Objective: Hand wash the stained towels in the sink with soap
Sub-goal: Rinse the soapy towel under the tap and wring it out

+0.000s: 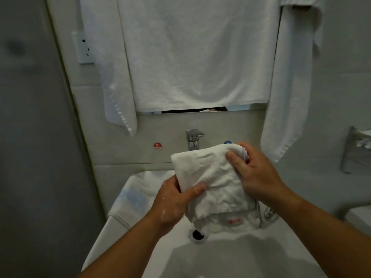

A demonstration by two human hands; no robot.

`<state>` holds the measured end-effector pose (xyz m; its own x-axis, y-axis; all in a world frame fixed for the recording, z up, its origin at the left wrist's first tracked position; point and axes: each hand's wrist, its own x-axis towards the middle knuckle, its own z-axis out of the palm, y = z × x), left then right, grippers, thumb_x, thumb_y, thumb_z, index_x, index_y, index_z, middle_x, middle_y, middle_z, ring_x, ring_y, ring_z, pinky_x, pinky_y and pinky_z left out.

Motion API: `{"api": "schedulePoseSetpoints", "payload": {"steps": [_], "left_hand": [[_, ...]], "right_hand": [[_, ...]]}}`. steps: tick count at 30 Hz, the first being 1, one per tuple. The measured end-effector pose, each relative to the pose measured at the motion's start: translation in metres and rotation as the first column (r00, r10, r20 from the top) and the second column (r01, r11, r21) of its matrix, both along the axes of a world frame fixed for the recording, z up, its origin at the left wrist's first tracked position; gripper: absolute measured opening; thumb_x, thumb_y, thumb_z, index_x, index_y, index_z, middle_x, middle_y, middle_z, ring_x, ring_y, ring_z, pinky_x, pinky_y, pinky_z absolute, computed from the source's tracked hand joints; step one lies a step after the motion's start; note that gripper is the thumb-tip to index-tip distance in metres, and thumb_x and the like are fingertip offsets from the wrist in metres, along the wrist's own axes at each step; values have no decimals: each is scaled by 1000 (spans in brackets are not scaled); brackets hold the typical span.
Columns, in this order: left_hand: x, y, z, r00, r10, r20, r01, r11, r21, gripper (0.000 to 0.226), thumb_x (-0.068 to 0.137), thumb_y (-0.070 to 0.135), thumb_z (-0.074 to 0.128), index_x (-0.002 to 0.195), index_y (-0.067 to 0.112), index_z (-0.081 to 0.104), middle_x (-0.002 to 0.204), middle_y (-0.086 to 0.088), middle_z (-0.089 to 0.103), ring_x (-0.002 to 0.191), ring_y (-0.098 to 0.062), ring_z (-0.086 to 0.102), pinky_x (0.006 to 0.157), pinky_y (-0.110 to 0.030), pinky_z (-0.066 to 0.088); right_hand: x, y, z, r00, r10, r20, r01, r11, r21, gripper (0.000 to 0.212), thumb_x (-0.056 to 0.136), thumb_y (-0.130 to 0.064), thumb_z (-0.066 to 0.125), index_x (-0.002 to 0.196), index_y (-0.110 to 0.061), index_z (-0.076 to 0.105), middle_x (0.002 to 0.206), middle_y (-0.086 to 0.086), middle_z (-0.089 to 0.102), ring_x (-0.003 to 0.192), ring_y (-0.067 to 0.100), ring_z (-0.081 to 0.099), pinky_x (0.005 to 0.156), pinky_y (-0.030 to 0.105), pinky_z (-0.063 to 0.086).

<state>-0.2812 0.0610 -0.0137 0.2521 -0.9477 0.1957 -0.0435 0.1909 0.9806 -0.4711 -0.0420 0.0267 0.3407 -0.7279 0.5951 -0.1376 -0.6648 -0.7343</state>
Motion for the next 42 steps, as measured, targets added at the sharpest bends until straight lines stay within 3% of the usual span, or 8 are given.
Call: {"api": "schedulePoseSetpoints", "payload": {"steps": [7, 14, 18, 23, 26, 30, 38, 42], "left_hand": [[0, 9, 16, 959, -149, -240, 159, 987, 20, 47, 91, 38, 59, 131, 13, 60, 124, -8, 72, 115, -29, 68, 100, -50, 53], [-22, 1, 31, 798, 585, 147, -547, 804, -233, 42, 86, 71, 40, 85, 35, 63, 90, 9, 70, 90, -13, 68, 79, -37, 58], [-4, -1, 39, 951, 283, -127, -295, 952, -87, 55, 87, 65, 50, 100, 18, 75, 98, -7, 78, 95, -29, 74, 88, -54, 59], [11, 7, 43, 921, -45, -386, 43, 999, -13, 54, 98, 52, 50, 132, 11, 62, 124, -14, 71, 115, -33, 68, 99, -51, 51], [1, 4, 40, 977, 163, -135, -180, 976, -125, 43, 93, 54, 62, 122, 21, 65, 116, -6, 73, 108, -28, 70, 94, -52, 56], [-16, 4, 43, 753, 613, 240, -537, 783, -315, 37, 99, 55, 44, 105, 23, 61, 95, 7, 66, 90, -10, 62, 82, -35, 52], [0, 8, 70, 863, 448, 234, -384, 882, -274, 33, 100, 52, 47, 92, 28, 68, 87, 11, 68, 73, 4, 61, 54, -7, 42], [3, 11, 74, 765, 290, 575, -117, 941, -318, 29, 93, 62, 49, 92, 39, 67, 84, 16, 69, 76, 2, 63, 63, -15, 46]], "right_hand": [[2, 12, -2, 967, -248, 53, 254, 943, -215, 16, 97, -37, 62, 97, -20, 63, 77, -10, 65, 77, 2, 61, 63, 13, 44], [10, 22, -4, 963, -238, 129, 259, 947, -187, 34, 95, -49, 64, 92, -14, 66, 72, 0, 65, 68, 15, 61, 60, 30, 49], [0, 21, 8, 972, -192, 133, 225, 923, -312, 38, 95, -49, 59, 89, -12, 65, 69, 1, 61, 66, 15, 56, 57, 19, 43], [2, 29, 9, 978, -7, 208, 8, 1000, -9, 29, 95, -46, 56, 92, -18, 65, 84, 0, 66, 74, 12, 62, 67, 27, 51], [10, 33, 2, 976, 6, 218, -44, 984, 171, 21, 100, -41, 55, 94, -22, 63, 89, 0, 66, 76, 8, 64, 70, 38, 55], [17, 39, 1, 962, -161, 221, 140, 984, 109, 42, 95, -54, 50, 86, -15, 61, 75, 4, 62, 59, 2, 55, 53, 22, 45], [-7, 19, 2, 978, -5, 209, -27, 988, 149, 68, 90, -59, 59, 69, 5, 53, 61, 3, 52, 57, 14, 50, 58, 34, 41], [-16, 11, 17, 925, 306, -223, -270, 946, 177, 49, 78, -66, 61, 104, -26, 74, 96, -12, 74, 87, 5, 69, 78, 30, 55]]}}
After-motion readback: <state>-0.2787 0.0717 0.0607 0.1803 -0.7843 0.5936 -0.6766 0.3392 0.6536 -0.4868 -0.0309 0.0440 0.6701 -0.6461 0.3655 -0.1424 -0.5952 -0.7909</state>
